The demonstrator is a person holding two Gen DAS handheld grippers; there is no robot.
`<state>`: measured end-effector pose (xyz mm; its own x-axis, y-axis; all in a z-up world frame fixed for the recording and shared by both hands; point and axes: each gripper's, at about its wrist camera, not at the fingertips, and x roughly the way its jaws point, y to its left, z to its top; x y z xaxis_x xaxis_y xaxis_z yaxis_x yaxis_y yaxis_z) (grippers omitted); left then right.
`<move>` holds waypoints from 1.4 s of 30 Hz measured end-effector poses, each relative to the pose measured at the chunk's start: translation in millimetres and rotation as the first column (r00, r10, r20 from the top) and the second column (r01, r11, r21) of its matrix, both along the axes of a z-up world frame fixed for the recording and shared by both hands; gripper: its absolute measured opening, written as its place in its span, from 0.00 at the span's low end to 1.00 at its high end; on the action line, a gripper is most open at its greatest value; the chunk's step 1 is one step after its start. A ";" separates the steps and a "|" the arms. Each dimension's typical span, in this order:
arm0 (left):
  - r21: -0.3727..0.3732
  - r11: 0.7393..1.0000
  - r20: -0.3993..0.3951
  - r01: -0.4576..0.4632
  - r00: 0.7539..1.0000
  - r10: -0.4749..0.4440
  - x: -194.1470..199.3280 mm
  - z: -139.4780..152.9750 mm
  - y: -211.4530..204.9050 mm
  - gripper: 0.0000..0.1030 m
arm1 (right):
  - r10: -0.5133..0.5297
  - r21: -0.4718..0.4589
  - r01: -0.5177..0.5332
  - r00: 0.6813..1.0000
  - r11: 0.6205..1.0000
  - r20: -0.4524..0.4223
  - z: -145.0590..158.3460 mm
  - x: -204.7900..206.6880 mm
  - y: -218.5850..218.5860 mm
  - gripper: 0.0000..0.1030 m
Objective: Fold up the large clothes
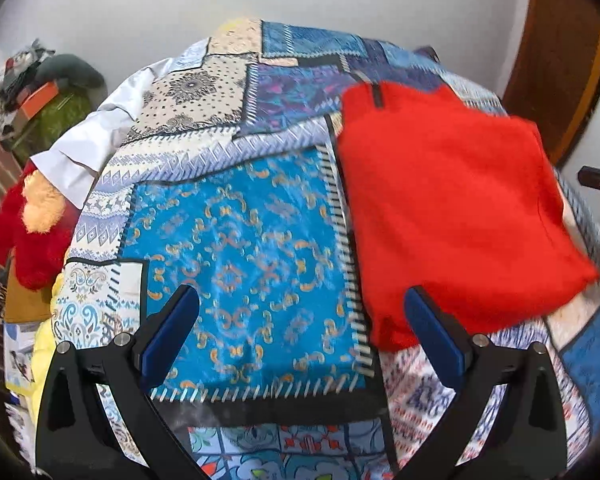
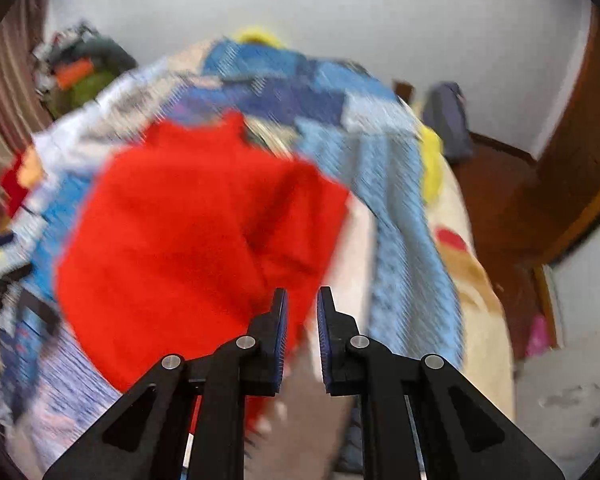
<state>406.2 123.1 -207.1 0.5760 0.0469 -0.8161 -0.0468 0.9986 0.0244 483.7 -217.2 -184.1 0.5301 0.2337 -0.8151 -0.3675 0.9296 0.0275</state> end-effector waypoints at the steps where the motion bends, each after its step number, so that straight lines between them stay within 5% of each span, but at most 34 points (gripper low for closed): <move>1: -0.023 1.000 -0.001 -0.009 1.000 0.009 5.0 0.2 2.5 1.00 | 0.016 0.004 -0.016 1.000 1.000 -0.001 -0.1 6.0 9.8 0.09; 7: -0.130 0.991 -0.103 -0.033 0.995 0.020 47.1 -32.9 2.5 1.00 | -0.056 -0.188 0.032 0.991 0.982 -0.119 -73.1 53.8 50.6 0.09; 10: -0.150 0.988 -0.155 -0.038 0.988 0.015 57.7 -58.2 0.5 1.00 | -0.080 -0.162 0.069 0.995 0.984 -0.059 -75.8 48.7 44.7 0.09; 14: -0.220 0.974 -0.159 -0.056 0.987 0.021 56.2 -67.3 9.2 1.00 | -0.039 -0.299 0.043 0.999 0.953 0.018 -78.7 38.2 53.0 0.14; 15: -0.219 0.974 -0.161 -0.059 0.987 0.024 55.3 -68.9 9.7 1.00 | -0.048 -0.366 0.069 0.997 0.928 0.064 -80.0 32.2 52.8 0.40; 16: -0.206 0.977 -0.157 -0.060 0.987 0.027 53.8 -69.9 8.4 1.00 | -0.070 -0.428 0.116 0.990 0.896 0.120 -80.0 31.1 48.9 0.86; 17: -0.194 0.979 -0.153 -0.058 0.988 0.028 52.5 -69.8 6.9 1.00 | -0.095 -0.472 0.175 0.977 0.864 0.190 -79.1 28.9 44.0 1.00; 21: -0.141 0.989 -0.133 -0.052 0.991 0.033 49.1 -62.9 0.4 1.00 | -0.132 -0.302 0.141 0.990 0.943 0.051 -70.5 30.7 1.4 1.00; 25: -0.119 0.992 -0.086 -0.030 0.996 0.020 50.2 -42.4 -1.0 1.00 | -0.108 -0.197 0.112 0.994 0.974 0.031 -50.4 17.4 -23.0 1.00; 30: -0.236 0.972 -0.065 0.012 0.997 -0.029 68.4 -24.6 -2.3 1.00 | -0.028 0.065 0.032 0.997 0.997 -0.075 -33.0 15.0 -36.6 1.00; 35: -0.322 0.945 -0.134 0.054 0.986 -0.102 97.6 -42.8 -18.0 1.00 | -0.012 0.193 0.049 0.982 0.980 -0.189 -54.3 41.6 -29.8 1.00; 42: -0.556 0.829 -0.184 0.056 0.965 -0.189 140.4 -75.4 -14.7 1.00 | 0.076 0.268 -0.014 0.972 0.963 -0.223 -74.8 73.5 3.2 1.00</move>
